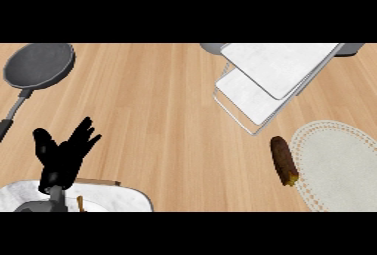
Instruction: Pick the cupcake from the placemat and place it in the tiered shelf
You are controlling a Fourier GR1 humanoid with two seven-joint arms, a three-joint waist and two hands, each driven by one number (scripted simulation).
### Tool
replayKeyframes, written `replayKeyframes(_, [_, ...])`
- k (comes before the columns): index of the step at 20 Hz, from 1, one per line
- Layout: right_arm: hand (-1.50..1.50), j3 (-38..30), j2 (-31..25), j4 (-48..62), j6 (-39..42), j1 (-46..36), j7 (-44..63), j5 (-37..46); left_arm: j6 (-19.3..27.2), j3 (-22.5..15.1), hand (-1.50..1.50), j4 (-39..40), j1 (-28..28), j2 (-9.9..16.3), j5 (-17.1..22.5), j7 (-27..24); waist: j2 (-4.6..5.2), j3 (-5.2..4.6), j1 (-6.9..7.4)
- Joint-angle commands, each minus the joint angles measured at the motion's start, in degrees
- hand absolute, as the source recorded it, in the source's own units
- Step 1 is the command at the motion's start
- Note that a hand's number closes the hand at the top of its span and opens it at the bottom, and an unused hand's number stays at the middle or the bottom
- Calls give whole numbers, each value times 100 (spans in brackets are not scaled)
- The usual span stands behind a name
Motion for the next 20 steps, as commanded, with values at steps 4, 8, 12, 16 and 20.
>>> replayKeyframes(4, [150, 517, -390, 1102, -612, -1935, 1415, -619, -302, 38, 0, 359, -35, 71, 43, 19, 81, -33, 212])
replayKeyframes(8, [150, 911, -308, 2112, -470, -2890, 1264, -202, -168, 118, 0, 677, -578, -14, -7, 197, 103, -28, 198])
replayKeyframes(12, [150, 1140, -136, 2843, -247, -3619, 1182, 16, -96, -52, 0, 482, -247, -174, -162, 116, 92, -25, 193])
replayKeyframes(16, [150, 1435, 88, 3547, 142, -4026, 557, 618, -145, -6, 0, 409, -308, -150, -127, 225, 98, -22, 195])
replayKeyframes(20, [150, 1683, 402, 3905, 47, -4051, -268, 1481, -435, 245, 0, 618, -422, 46, 27, 55, 107, -20, 164])
